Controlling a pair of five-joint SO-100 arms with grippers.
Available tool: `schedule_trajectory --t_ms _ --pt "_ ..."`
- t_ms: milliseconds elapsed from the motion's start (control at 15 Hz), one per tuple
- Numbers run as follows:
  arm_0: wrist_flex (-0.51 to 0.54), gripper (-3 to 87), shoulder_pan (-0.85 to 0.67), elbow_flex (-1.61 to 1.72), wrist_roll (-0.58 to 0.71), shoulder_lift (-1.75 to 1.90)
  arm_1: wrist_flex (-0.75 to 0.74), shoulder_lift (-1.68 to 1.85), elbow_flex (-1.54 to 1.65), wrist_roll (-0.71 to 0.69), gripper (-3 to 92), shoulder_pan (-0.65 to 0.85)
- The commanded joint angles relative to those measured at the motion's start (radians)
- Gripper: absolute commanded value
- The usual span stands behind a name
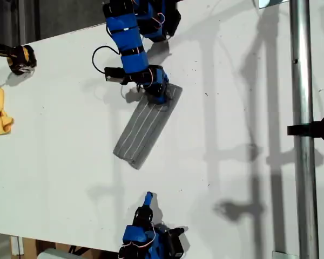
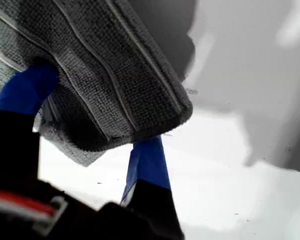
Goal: Grasp corners of a towel and fold twice.
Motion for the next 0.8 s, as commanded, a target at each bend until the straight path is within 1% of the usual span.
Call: schedule_trajectory --t_ms 0,67,133,267,400,467,667,733 --pt "0.003 1.9 0.017 0.006 -0.002 0.006 -0.029 0.002 -0.032 -0.04 18.1 0.021" --pt "0.003 1.9 0.018 0.006 -0.002 0.006 -0.034 0.005 -0.032 -0.048 5.9 0.026" --pt "0.003 1.9 0.018 0.006 0.0 0.006 -0.035 0.014 -0.031 -0.048 1.7 0.028" --pt "0.003 1.9 0.018 0.006 0.0 0.006 -0.006 0.061 -0.009 -0.043 -0.1 0.032" --pt "0.003 1.8 0.018 0.006 0.0 0.006 0.121 0.187 0.015 -0.012 -0.1 -0.002" --pt "0.003 1.8 0.018 0.006 0.0 0.006 0.196 0.25 0.018 0.017 -0.1 -0.032" --pt "0.003 1.8 0.018 0.006 0.002 0.006 0.362 0.491 0.094 0.153 -0.1 -0.166" --pt "0.003 1.8 0.018 0.006 0.0 0.006 0.397 0.581 0.13 0.193 -0.1 -0.209"
